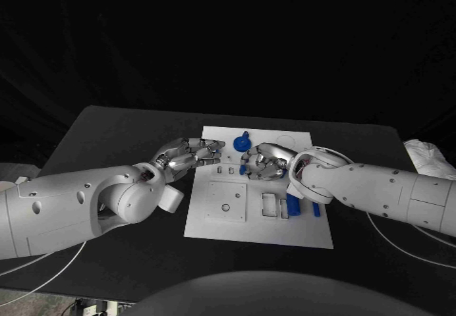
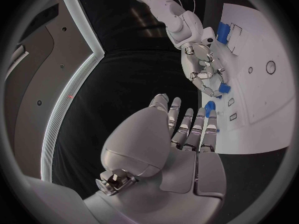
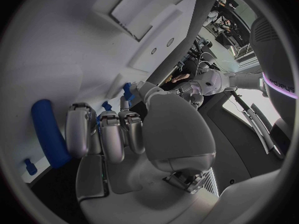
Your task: Assemble the parts on the task board
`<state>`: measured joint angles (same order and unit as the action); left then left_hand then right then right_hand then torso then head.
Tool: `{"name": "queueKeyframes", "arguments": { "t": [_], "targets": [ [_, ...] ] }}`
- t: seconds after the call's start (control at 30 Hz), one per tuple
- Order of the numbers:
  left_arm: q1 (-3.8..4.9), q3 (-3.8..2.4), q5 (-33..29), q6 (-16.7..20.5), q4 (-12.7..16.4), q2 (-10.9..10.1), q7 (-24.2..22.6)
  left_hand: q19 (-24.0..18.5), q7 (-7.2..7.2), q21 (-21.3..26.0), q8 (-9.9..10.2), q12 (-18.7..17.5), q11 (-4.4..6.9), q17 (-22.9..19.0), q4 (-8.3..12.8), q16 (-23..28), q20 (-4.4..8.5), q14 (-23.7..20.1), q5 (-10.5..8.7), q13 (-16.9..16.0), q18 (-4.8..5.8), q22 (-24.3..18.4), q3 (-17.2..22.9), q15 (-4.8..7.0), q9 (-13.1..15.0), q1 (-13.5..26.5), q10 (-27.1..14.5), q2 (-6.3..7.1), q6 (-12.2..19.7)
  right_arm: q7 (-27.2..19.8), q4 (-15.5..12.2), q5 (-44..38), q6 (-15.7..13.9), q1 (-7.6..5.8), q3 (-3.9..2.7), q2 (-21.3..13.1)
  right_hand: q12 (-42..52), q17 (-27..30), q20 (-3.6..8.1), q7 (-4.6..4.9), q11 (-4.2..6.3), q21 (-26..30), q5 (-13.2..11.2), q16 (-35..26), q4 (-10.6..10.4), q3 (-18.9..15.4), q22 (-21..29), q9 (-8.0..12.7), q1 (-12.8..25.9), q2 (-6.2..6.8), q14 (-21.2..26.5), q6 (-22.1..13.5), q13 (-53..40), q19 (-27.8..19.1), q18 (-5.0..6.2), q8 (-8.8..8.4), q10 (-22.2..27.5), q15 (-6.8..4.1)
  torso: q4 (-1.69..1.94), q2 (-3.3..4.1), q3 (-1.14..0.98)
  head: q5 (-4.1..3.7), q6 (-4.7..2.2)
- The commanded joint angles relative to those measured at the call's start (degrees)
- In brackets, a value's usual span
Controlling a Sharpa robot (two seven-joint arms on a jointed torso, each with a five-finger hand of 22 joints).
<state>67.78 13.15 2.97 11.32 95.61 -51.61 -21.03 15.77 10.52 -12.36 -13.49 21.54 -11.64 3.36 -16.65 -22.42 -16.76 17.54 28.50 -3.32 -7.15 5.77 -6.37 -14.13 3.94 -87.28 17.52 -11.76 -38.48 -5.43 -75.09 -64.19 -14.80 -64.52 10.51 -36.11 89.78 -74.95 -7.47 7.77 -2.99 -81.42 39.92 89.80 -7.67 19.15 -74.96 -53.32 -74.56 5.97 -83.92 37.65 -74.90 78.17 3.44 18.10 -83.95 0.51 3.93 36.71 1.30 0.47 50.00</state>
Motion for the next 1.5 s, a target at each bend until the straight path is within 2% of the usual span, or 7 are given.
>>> {"name": "queueKeyframes", "arguments": {
  "t": [0.03, 0.13, 0.37, 0.63, 0.8, 1.17, 1.5],
  "targets": [
    [0.02, -0.04, 0.14, -1.06, 0.1, 0.1, 0.02, 0.51, 2.28, -0.2, -0.31, 0.17, -0.33, 0.09, -0.05, -0.34, 0.08, 0.47, -0.01, -0.08, 0.71, 0.09, 0.4, 0.06, -0.05, 0.33, -0.03, 0.06, 0.35, -0.25, 0.3, -0.83, 0.06, 0.06, 0.03, -0.13, 0.22, -15.05, 0.09, 0.04, -0.34, 0.34, -0.4, 0.2, 0.22, 0.21, -10.82, 0.1, 0.3, 0.04, -6.08, -0.31, -15.1, -0.52, -0.28, -0.3, -6.05, 0.46, 0.03, 0.0, -0.01, 0.02, 0.0],
    [0.02, -0.04, 0.14, -1.07, 0.12, 0.1, 0.07, 0.51, 2.28, -0.2, -0.31, 0.17, -0.33, 0.09, -0.05, -0.34, 0.08, 0.47, -0.01, -0.08, 0.71, 0.09, 0.4, 0.06, -0.05, 0.33, -0.03, 0.06, 0.35, -0.67, 0.3, -0.84, -0.83, 0.06, 0.03, -0.18, 0.22, -15.05, 0.07, 0.02, -0.34, 0.48, -0.59, 0.2, 0.4, 0.28, -10.76, 0.23, 0.25, 0.02, -6.08, -0.54, -15.1, -0.71, -0.24, -0.32, -6.05, 0.47, 0.02, 0.0, 0.0, 0.11, 0.0],
    [0.01, -0.04, 0.14, -1.15, 0.09, 0.16, 0.08, 0.51, 2.28, -0.2, -0.31, 0.17, -0.33, 0.09, -0.05, -0.34, 0.08, 0.47, -0.01, -0.08, 0.71, 0.09, 0.4, 0.06, -0.05, 0.33, -0.03, 0.06, 0.35, -3.25, -0.04, -0.83, -6.38, 0.08, 0.02, -0.69, 0.22, -15.05, 0.06, -0.07, -0.27, 0.35, 0.13, 0.2, 1.14, 0.55, -10.84, 0.1, -0.05, -0.08, -6.08, -0.46, -15.1, -0.53, -0.28, 0.48, -6.05, 0.45, -0.02, 0.02, 0.0, 0.36, 0.0],
    [0.01, -0.04, 0.14, -1.22, 0.01, 0.22, 0.17, 0.5, 2.33, -0.21, -0.33, 0.16, -0.38, 0.09, -0.08, -0.36, 0.08, 0.45, -0.05, -0.07, 0.71, 0.09, 0.4, 0.05, -0.05, 0.39, -0.06, 0.07, 0.37, -3.76, -0.61, -1.06, -8.2, 0.08, 0.02, -0.97, 0.22, -15.05, 0.06, -0.06, -0.27, 0.22, 0.36, 0.2, 1.28, 0.51, -10.9, 0.01, 0.04, -0.03, -6.08, -0.29, -15.1, -0.35, -0.33, 0.84, -6.05, 0.43, 0.02, 0.01, 0.0, 0.45, 0.0],
    [0.0, -0.04, 0.14, -1.26, -0.07, 0.3, 0.25, 0.5, 2.33, -0.21, -0.33, 0.16, -0.38, 0.09, -0.08, -0.36, 0.08, 0.45, -0.05, -0.07, 0.71, 0.09, 0.4, 0.05, -0.05, 0.39, -0.06, 0.07, 0.37, -2.71, -0.65, -1.97, -7.03, 0.08, 0.02, -0.99, 0.22, -15.05, 0.06, -0.05, -0.28, 0.46, 0.3, 0.2, 1.33, 0.47, -10.79, -0.02, 0.11, -0.01, -6.08, -0.26, -15.1, -0.69, -0.24, 0.97, -6.05, 0.42, 0.03, -0.01, 0.02, 0.38, 0.0],
    [-0.02, -0.04, 0.14, -1.41, -0.23, 0.59, 0.39, 0.54, 2.37, -0.25, -0.34, 0.19, -0.43, 0.1, -0.09, -0.45, 0.07, 0.5, -0.07, -0.06, 0.72, 0.1, 0.41, 0.04, -0.06, 0.44, -0.06, 0.07, 0.39, -0.52, -0.07, -2.79, -2.8, 0.11, 0.03, -0.86, 0.22, -15.05, 0.01, -0.09, -0.32, 1.57, -1.64, 0.2, 1.71, 0.49, -10.29, 0.11, 0.46, -0.42, -6.08, -0.69, -15.1, -2.19, 0.12, 1.68, -6.05, 0.5, 0.0, -0.03, 0.04, 0.27, 0.0],
    [-0.06, -0.04, 0.31, -1.46, -0.33, 0.71, 0.44, 0.54, 2.37, -0.25, -0.34, 0.19, -0.43, 0.1, -0.09, -0.45, 0.07, 0.5, -0.07, -0.06, 0.72, 0.1, 0.41, 0.04, -0.06, 0.44, -0.06, 0.07, 0.39, -0.2, 0.05, -2.86, -1.66, 0.21, 0.04, -0.69, 0.22, -15.05, -0.06, -0.14, -0.35, 2.81, -2.36, 0.2, 1.93, 0.6, -9.77, 0.45, 0.72, -0.58, -6.08, -0.92, -15.1, -3.85, 0.49, 1.99, -6.05, 0.58, 0.05, 0.0, -0.01, 0.21, 0.0]
  ]
}}
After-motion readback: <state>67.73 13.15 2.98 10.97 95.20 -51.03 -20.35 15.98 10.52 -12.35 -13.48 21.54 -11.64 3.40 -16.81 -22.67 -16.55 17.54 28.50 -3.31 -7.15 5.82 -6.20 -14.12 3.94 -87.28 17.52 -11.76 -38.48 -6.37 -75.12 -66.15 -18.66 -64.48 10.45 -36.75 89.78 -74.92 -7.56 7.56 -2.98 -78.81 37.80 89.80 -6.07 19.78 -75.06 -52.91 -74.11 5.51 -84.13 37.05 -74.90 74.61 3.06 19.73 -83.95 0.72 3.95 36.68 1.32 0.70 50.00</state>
